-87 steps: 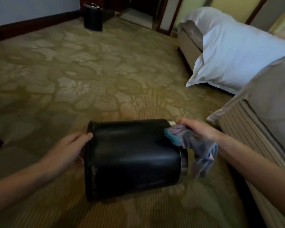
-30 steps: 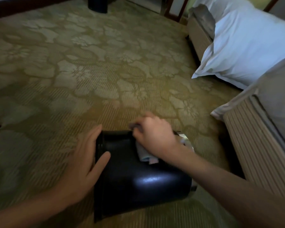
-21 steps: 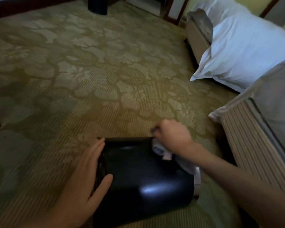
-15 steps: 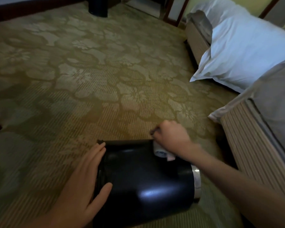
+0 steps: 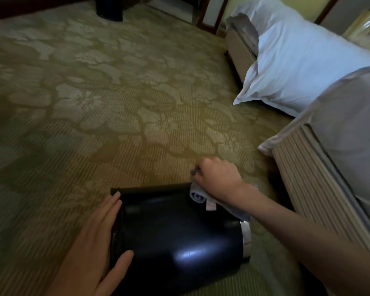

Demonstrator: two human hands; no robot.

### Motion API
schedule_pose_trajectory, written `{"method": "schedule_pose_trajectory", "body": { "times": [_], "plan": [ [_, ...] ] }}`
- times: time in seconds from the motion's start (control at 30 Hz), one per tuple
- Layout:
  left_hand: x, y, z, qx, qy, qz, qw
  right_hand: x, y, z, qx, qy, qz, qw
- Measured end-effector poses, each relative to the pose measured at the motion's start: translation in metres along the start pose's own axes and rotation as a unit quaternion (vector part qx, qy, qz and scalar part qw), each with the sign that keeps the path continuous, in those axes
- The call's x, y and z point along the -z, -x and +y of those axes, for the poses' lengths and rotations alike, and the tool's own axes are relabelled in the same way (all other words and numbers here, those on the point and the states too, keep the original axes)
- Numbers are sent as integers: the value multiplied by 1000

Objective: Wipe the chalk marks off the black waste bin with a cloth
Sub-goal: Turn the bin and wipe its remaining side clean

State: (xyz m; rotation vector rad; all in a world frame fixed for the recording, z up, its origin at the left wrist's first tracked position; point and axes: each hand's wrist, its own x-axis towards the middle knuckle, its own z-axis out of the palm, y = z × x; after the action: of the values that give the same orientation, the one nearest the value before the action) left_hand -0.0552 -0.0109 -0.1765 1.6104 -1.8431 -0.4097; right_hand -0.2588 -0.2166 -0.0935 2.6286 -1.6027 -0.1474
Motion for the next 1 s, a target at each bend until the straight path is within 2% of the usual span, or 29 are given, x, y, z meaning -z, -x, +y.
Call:
{"method": "schedule_pose_trajectory", "body": {
  "times": [0.1,0.2,0.3,0.37,0.47,0.53,0.6,0.67,0.73,0.77,0.8,0.87,0.93,1.0],
  "plan": [
    [-1,1,-2,-6,-5,5,1000,1,9,-31,44,-31,21,998],
    [0,2,-1,-7,7,2,1000,3,35,-87,166,-83,81,979],
    [1,4,-1,-3,25,-1,1000,11,48,-97,220,-111,58,967],
    [2,3,0,-8,23,-8,1000,11,45,-72,185,-118,44,975],
    [4,1,0,-10,37,0,999,8,31,-20,84,-78,22,993],
    [7,-1,-1,15,70,7,997,7,22,16,3,-125,-28,992],
    [11,-6,1,78,127,16,989,7,14,45,-66,-250,-60,964],
    [16,-15,2,185,203,29,961,9,12,61,-132,-379,-71,913],
    [21,-29,5,287,268,24,919,10,14,66,-211,-513,-115,824],
    [22,-37,5,315,296,17,902,11,15,67,-243,-555,-146,782],
    [24,-45,5,329,313,19,891,13,16,66,-263,-575,-175,755],
    [28,-56,7,338,341,16,877,15,16,64,-281,-604,-197,719],
    [32,-60,10,358,368,-7,858,12,16,61,-297,-640,-178,686],
    [35,-61,14,371,377,-25,848,12,16,55,-311,-647,-153,679]
  ]
}}
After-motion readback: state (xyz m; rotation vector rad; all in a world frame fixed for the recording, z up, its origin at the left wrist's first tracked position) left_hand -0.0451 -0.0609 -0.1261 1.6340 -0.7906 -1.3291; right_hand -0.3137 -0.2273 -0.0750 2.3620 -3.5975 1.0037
